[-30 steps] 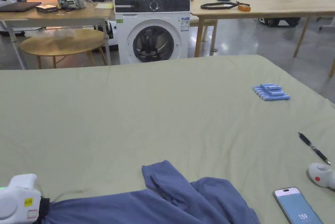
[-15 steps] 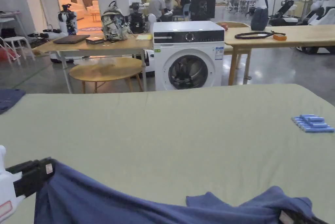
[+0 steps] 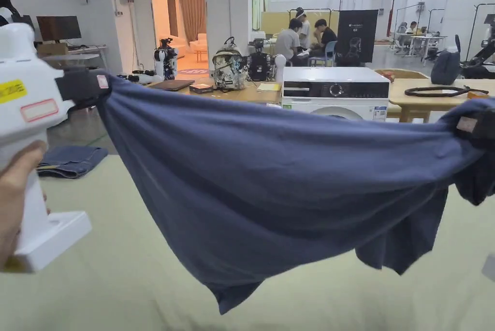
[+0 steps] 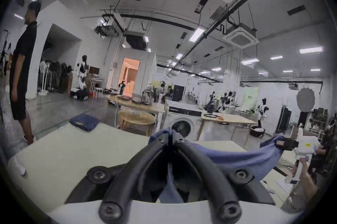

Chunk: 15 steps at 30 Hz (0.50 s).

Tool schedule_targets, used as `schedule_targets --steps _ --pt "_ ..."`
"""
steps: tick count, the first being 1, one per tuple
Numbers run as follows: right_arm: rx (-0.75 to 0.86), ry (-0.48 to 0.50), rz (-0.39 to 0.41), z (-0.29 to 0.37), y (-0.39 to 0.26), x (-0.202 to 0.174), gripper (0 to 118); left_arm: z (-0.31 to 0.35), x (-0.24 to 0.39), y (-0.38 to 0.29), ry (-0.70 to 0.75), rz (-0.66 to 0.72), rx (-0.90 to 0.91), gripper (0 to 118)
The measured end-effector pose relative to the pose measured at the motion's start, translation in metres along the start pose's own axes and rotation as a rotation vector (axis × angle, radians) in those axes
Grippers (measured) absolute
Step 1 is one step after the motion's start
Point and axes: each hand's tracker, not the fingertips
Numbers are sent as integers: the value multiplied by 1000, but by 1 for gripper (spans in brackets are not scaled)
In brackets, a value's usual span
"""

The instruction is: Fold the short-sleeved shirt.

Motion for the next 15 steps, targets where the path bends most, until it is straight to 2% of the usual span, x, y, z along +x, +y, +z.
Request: schedule_targets --steps 4,8,15 --pt "10 -18 39 -47 32 -6 10 -49 14 11 59 -58 -21 0" --pt "0 -46 73 -91 55 -13 10 -98 3 18 79 -48 -44 0" --pt "-34 -80 83 -152 62 -9 10 -145 -17 10 84 -11 -72 0"
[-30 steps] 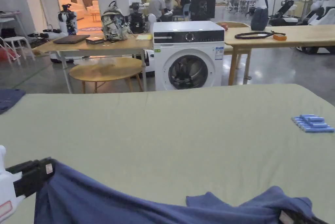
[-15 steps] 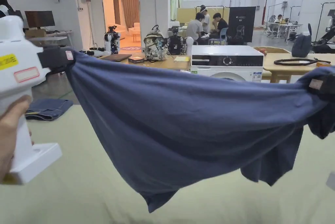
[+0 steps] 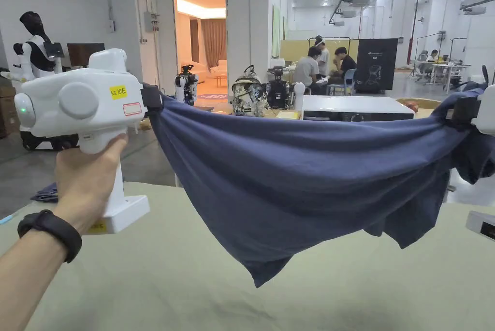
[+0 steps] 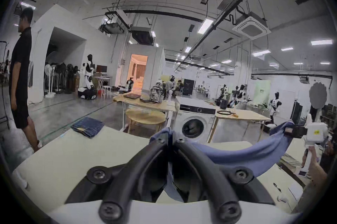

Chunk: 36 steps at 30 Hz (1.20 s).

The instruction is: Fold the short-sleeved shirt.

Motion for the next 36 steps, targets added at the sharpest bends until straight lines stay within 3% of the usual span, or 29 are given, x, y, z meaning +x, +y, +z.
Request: schedule_targets --steps 8,12,19,22,23,26,30,31,32,33,34,36 --pt "-171 -11 -65 -54 -102 28 10 -44 -18 -110 -15 44 -196 0" --pt "-227 7 -117 -42 -171 54 10 -20 -27 -178 -49 69 -264 0" --pt "-263 1 -167 95 -312 80 10 125 -45 -287 -43 180 -286 0" --pt "-321 -22 -210 160 -369 85 10 208 -35 -328 43 145 -235 0" --pt "-343 -37 -240 182 -387 83 10 227 -36 -339 82 148 -299 0" --pt "-355 -93 -302 238 -422 79 10 279 -41 -365 124 244 -386 0" --pt "-352 -108 -301 283 -439 72 11 314 -40 -381 162 187 -438 0" --pt "-369 -113 -271 286 -444 71 23 319 -42 -386 147 193 -440 2" --pt "-379 -108 -240 290 -447 69 42 319 -40 -389 134 193 -448 19" --pt "-394 -109 -209 291 -451 69 62 317 -39 -392 128 179 -469 46" --pt "-411 -122 -179 294 -454 67 69 317 -39 -396 123 167 -499 54" --pt "-396 -148 -146 300 -454 64 69 318 -43 -411 141 111 -509 54"
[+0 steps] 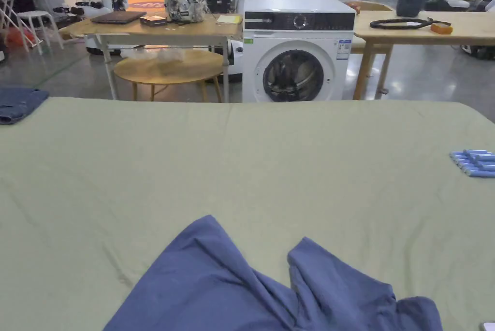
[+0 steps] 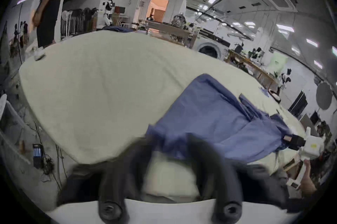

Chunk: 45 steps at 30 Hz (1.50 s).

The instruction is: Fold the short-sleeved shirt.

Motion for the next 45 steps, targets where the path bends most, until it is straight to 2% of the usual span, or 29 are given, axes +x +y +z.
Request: schedule_targets --steps 3,5,10,11,12,13,14,15,19,22,26,27,28,30,32,35,39,41,42,43,44,45 --pt "43 1 4 19 9 -5 69 5 13 6 -4 -70 47 54" --pt "112 -1 21 34 23 -12 69 13 49 18 -10 -107 100 54" --pt "251 -10 89 61 61 -35 69 25 93 56 -139 -145 206 54" --pt "264 0 92 64 68 -37 65 28 101 63 -161 -153 225 54" --pt "283 24 95 68 72 -39 54 32 107 67 -170 -161 248 51" --pt "300 38 99 72 76 -43 30 35 113 71 -183 -166 270 37" --pt "300 38 103 75 80 -46 11 37 118 74 -196 -172 277 13" --pt "302 36 110 76 84 -50 0 39 122 76 -208 -169 287 0" --pt "304 19 169 76 86 -57 0 44 125 84 -247 -151 305 0" --pt "299 30 165 75 86 -58 0 48 115 88 -228 -126 301 0" --pt "286 47 165 71 84 -59 0 63 75 90 -127 -56 331 1" --pt "275 52 165 70 85 -60 0 65 64 88 -116 -26 329 19" --pt "269 59 164 68 85 -61 0 66 51 88 -94 -9 310 49" --pt "249 81 152 63 84 -61 0 63 35 80 -3 -4 229 56" --pt "236 100 131 58 83 -61 0 52 13 64 68 15 129 56" --pt "209 120 114 51 83 -64 0 28 0 31 69 35 19 56" --pt "182 133 122 49 83 -65 0 -11 -9 0 63 128 -104 56" --pt "178 133 128 49 84 -65 0 -24 0 -2 91 103 -130 56" --pt "177 132 128 49 84 -64 0 -31 2 -4 94 89 -142 51" --pt "178 126 123 50 83 -63 0 -37 2 -5 93 86 -155 35" --pt "178 124 115 50 84 -61 0 -44 1 -9 80 91 -205 26" --pt "174 123 105 49 84 -59 0 -49 6 -11 137 48 -216 23"
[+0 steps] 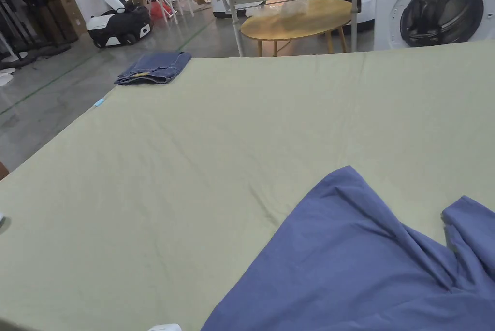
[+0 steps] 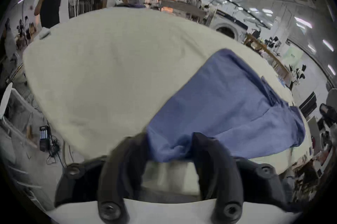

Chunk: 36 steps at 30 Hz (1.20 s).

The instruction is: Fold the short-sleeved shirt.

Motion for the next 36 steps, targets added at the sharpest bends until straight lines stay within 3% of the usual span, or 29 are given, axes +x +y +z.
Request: schedule_targets --steps 1,2,4,5,6,7,8,13,18,19,20,21,22,27,36 --pt "-1 -6 -13 0 0 1 0 1 5 -1 54 -50 25 13" --pt "-2 -9 -21 -1 -1 3 0 3 8 0 19 -65 24 2" --pt "-7 -11 -21 -4 2 6 0 0 11 1 -16 -63 -2 0" --pt "-9 -16 -11 -8 5 7 7 -3 12 1 -14 -60 -11 0" --pt "-21 -18 17 -14 10 7 31 -6 14 0 2 -69 -14 0" --pt "-57 -33 62 -23 19 10 66 -8 12 1 1 -84 -25 0" --pt "-112 -37 84 -38 29 13 74 -8 12 3 0 -89 -32 0" --pt "-463 34 89 -150 66 53 73 -8 2 3 4 -68 -34 0" --pt "-712 -79 152 -267 59 75 68 -8 2 2 -17 -32 -36 0" --pt "-760 -103 161 -284 53 78 40 -8 4 1 -20 -27 -36 0" --pt "-809 -128 158 -294 48 80 22 -8 4 1 -25 -19 -37 0" --pt "-817 -171 189 -297 44 78 13 -8 3 1 -27 -16 -36 0" --pt "-762 -180 228 -282 45 68 2 -8 3 0 -28 -13 -36 0" --pt "-634 -67 255 -252 62 58 2 -3 3 4 -56 25 -25 0" --pt "-98 1 294 -87 183 22 2 117 31 75 -249 58 470 0"
